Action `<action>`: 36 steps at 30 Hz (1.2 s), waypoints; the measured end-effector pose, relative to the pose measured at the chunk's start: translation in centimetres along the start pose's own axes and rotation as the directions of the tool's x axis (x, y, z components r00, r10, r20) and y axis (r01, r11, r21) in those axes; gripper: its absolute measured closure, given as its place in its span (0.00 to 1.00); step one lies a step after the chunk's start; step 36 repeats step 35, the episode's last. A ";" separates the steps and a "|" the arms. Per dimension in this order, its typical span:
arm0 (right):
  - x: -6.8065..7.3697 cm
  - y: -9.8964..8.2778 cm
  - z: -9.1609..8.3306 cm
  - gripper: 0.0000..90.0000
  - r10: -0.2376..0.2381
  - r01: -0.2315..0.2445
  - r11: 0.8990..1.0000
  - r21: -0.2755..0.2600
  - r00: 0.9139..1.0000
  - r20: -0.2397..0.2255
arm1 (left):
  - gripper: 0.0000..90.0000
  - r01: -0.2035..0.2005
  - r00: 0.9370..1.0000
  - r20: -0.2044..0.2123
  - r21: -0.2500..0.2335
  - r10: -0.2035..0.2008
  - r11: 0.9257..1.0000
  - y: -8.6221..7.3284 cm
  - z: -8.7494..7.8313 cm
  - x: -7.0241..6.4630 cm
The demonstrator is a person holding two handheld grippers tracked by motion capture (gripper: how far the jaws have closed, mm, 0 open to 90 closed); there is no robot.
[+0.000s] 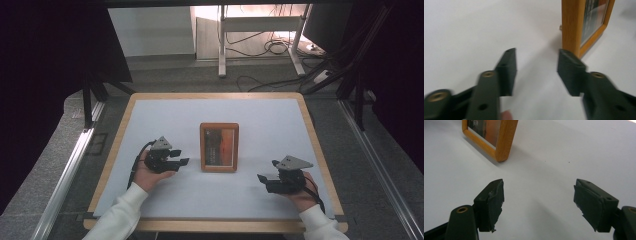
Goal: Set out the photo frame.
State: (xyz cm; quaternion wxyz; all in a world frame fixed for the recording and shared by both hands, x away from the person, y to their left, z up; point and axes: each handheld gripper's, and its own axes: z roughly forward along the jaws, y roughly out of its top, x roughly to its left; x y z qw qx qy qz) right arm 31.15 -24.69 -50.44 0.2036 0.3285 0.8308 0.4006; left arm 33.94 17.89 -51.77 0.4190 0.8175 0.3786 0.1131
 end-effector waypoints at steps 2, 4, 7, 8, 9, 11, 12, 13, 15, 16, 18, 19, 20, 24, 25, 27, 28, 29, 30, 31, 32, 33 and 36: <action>-0.3 0.1 0.2 0.27 0.010 -0.010 1.000 -0.005 1.000 -0.002 | 0.46 -0.001 1.000 -0.001 0.005 0.001 1.000 -0.4 -0.3 -0.2; -0.5 0.0 0.5 0.27 0.016 -0.016 1.000 -0.001 1.000 -0.003 | 0.42 -0.001 1.000 -0.004 0.010 0.001 1.000 -0.9 -0.7 -0.3; -0.9 0.0 0.8 0.27 0.034 -0.033 0.999 0.008 0.999 -0.004 | 0.39 0.004 1.000 -0.007 -0.001 -0.004 1.000 -1.4 -1.4 -0.3; -1.0 0.0 0.9 0.27 0.040 -0.040 0.999 0.007 0.999 -0.003 | 0.39 0.009 1.000 -0.012 -0.006 -0.009 1.000 -1.6 -1.7 -0.2; -1.2 0.0 1.0 0.27 0.047 -0.047 0.999 0.007 0.999 0.001 | 0.38 0.013 1.000 -0.012 -0.007 -0.013 1.000 -1.7 -1.8 -0.1; -1.4 0.0 1.0 0.27 0.061 -0.061 0.998 0.003 0.998 0.001 | 0.38 0.020 1.000 -0.018 -0.008 -0.021 1.000 -2.1 -1.9 0.1; -1.6 -0.1 1.1 0.27 0.068 -0.068 0.998 0.002 0.998 0.006 | 0.37 0.022 1.000 -0.019 -0.007 -0.022 1.000 -2.2 -2.0 0.1; -1.6 -0.1 1.1 0.27 0.073 -0.073 0.997 0.002 0.997 0.006 | 0.37 0.023 1.000 -0.021 -0.006 -0.023 1.000 -2.2 -2.0 0.2; -1.8 -0.2 1.2 0.27 0.088 -0.088 0.996 0.004 0.996 0.007 | 0.36 0.030 0.999 -0.016 -0.013 -0.030 0.999 -2.2 -2.0 0.2; -1.8 -0.3 1.2 0.27 0.091 -0.091 0.996 0.004 0.996 0.010 | 0.36 0.032 0.999 -0.012 -0.015 -0.032 0.999 -2.2 -1.9 0.2; -1.8 -0.4 1.2 0.27 0.096 -0.096 0.995 0.007 0.995 0.013 | 0.36 0.032 0.999 -0.006 -0.010 -0.032 0.999 -2.2 -1.8 0.2; -1.8 -0.4 1.2 0.27 0.096 -0.096 0.995 0.007 0.995 0.013 | 0.36 0.025 1.000 -0.007 -0.007 -0.026 1.000 -2.2 -1.7 0.2; -1.8 -0.4 1.2 0.27 0.097 -0.097 0.995 0.006 0.995 0.014 | 0.35 0.025 1.000 -0.006 -0.006 -0.025 1.000 -2.2 -1.7 0.2; -1.8 -0.4 1.3 0.27 0.099 -0.099 0.995 0.008 0.995 0.011 | 0.35 0.027 1.000 -0.003 -0.002 -0.027 1.000 -2.3 -1.5 0.3; -1.9 -0.4 1.3 0.27 0.097 -0.098 0.995 0.009 0.995 0.011 | 0.35 0.027 1.000 -0.004 0.000 -0.027 1.000 -2.3 -1.5 0.3; -1.9 -0.4 1.3 0.27 0.098 -0.098 0.995 0.010 0.995 0.008 | 0.35 0.028 1.000 -0.004 0.003 -0.028 1.000 -2.3 -1.4 0.3; -1.8 -0.4 1.4 0.27 0.098 -0.098 0.995 0.010 0.995 0.008 | 0.35 0.026 1.000 -0.004 0.004 -0.026 1.000 -2.3 -1.3 0.3; -1.8 -0.4 1.4 0.27 0.098 -0.098 0.995 0.010 0.995 0.008 | 0.35 0.028 1.000 -0.004 0.006 -0.028 1.000 -2.3 -1.3 0.3; -1.8 -0.4 1.4 0.27 0.096 -0.096 0.995 0.011 0.995 0.008 | 0.35 0.023 1.000 -0.005 0.007 -0.023 1.000 -2.3 -1.3 0.3; -1.8 -0.4 1.4 0.27 0.093 -0.093 0.996 0.012 0.996 0.009 | 0.35 0.022 1.000 -0.006 0.006 -0.022 1.000 -2.3 -1.3 0.3; -1.8 -0.4 1.3 0.26 0.091 -0.091 0.996 0.012 0.996 0.010 | 0.35 0.022 1.000 -0.006 0.006 -0.022 1.000 -2.3 -1.3 0.3; -1.8 -0.4 1.3 0.26 0.092 -0.093 0.996 0.011 0.996 0.011 | 0.35 0.022 1.000 -0.007 0.005 -0.022 1.000 -2.3 -1.3 0.3; -1.8 -0.4 1.2 0.26 0.092 -0.092 0.996 0.009 0.996 0.014 | 0.35 0.022 1.000 -0.010 0.003 -0.022 1.000 -2.3 -1.3 0.4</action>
